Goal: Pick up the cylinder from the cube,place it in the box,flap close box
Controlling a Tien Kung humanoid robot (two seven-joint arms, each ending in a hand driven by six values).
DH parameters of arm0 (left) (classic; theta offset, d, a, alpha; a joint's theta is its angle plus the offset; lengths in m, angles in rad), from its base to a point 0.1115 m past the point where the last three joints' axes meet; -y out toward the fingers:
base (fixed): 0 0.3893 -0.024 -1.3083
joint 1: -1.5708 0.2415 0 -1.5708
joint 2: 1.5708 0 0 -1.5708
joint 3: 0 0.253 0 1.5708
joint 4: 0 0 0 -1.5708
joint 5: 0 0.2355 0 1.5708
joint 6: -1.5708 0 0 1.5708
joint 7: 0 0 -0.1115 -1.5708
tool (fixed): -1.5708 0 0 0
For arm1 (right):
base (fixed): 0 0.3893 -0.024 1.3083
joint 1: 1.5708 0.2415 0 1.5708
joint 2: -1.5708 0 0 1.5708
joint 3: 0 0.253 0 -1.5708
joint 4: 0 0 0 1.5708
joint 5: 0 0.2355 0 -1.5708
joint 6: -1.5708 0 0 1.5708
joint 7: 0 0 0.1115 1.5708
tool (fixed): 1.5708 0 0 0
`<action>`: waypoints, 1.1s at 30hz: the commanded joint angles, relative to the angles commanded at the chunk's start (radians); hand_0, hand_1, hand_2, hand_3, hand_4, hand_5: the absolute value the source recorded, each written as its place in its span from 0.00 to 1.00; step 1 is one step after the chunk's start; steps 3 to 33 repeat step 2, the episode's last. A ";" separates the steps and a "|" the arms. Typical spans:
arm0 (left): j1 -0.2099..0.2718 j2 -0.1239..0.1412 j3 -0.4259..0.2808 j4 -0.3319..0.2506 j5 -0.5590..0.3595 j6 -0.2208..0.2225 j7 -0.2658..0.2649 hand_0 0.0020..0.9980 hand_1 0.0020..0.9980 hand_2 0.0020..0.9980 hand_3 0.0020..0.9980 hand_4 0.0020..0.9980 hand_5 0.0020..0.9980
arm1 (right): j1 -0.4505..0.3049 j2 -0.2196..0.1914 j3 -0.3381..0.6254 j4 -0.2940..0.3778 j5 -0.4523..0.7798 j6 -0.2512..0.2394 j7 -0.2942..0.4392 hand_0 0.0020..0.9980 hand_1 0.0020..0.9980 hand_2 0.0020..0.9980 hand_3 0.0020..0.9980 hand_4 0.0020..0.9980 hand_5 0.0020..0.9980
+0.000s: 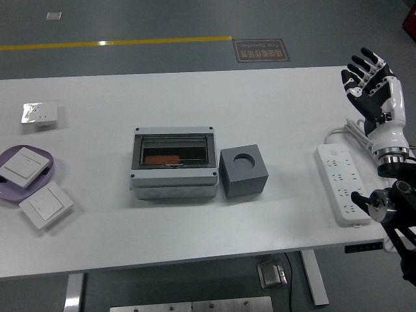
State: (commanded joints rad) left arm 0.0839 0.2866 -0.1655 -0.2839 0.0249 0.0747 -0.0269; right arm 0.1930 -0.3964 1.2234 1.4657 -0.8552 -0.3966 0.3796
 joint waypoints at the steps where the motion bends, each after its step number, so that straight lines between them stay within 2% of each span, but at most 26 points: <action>1: 0.000 -0.001 0.000 0.000 0.000 0.000 0.000 0.62 0.63 0.60 0.62 0.71 0.24 | -0.001 0.000 0.001 0.004 -0.021 -0.002 -0.006 0.79 0.73 0.73 0.71 0.72 0.14; 33: 0.000 -0.002 0.001 0.000 -0.001 0.000 0.000 0.62 0.63 0.60 0.62 0.71 0.24 | -0.002 0.001 0.002 0.007 -0.045 -0.005 -0.012 0.79 0.73 0.73 0.71 0.72 0.14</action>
